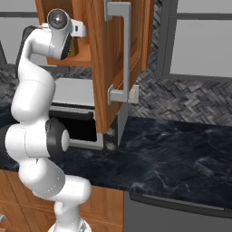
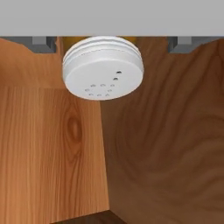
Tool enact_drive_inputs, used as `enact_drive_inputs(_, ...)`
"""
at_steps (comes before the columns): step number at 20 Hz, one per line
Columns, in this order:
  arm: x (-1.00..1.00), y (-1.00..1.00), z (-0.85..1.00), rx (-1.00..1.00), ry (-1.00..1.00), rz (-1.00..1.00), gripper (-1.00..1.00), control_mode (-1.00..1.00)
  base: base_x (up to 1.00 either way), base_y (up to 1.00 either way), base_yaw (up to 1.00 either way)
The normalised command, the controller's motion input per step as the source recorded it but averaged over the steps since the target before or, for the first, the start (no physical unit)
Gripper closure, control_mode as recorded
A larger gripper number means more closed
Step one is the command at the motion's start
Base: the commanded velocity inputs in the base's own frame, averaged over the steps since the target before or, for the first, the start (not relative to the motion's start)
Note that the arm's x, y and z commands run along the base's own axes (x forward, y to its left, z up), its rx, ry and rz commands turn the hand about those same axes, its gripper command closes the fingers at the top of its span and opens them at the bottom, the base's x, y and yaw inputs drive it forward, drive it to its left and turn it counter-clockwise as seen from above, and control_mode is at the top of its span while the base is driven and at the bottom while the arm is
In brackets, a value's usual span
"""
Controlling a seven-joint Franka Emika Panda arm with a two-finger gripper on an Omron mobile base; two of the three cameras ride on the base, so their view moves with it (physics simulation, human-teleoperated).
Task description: Collect the turmeric, ketchup, and shaker from the cabinet and place them next to the stove.
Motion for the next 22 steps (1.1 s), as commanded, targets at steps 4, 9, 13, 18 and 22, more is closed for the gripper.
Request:
enact_drive_inputs(4,0.01,0.00,0.00,0.00,0.00,0.00,-1.00,-1.00,0.00,0.00,0.00)
enact_drive_inputs(9,0.02,0.00,0.00,0.00,0.00,0.00,-1.00,-1.00,0.00,0.00,0.00)
enact_drive_inputs(13,0.13,0.00,0.07,0.00,-0.02,0.00,-1.00,-1.00,0.00,0.00,0.00)
enact_drive_inputs(18,0.13,-0.01,0.07,0.00,0.00,0.00,-1.00,-1.00,0.00,0.00,0.00)
enact_drive_inputs(22,0.17,-0.11,0.01,0.00,0.00,0.00,-1.00,-1.00,0.00,0.00,0.00)
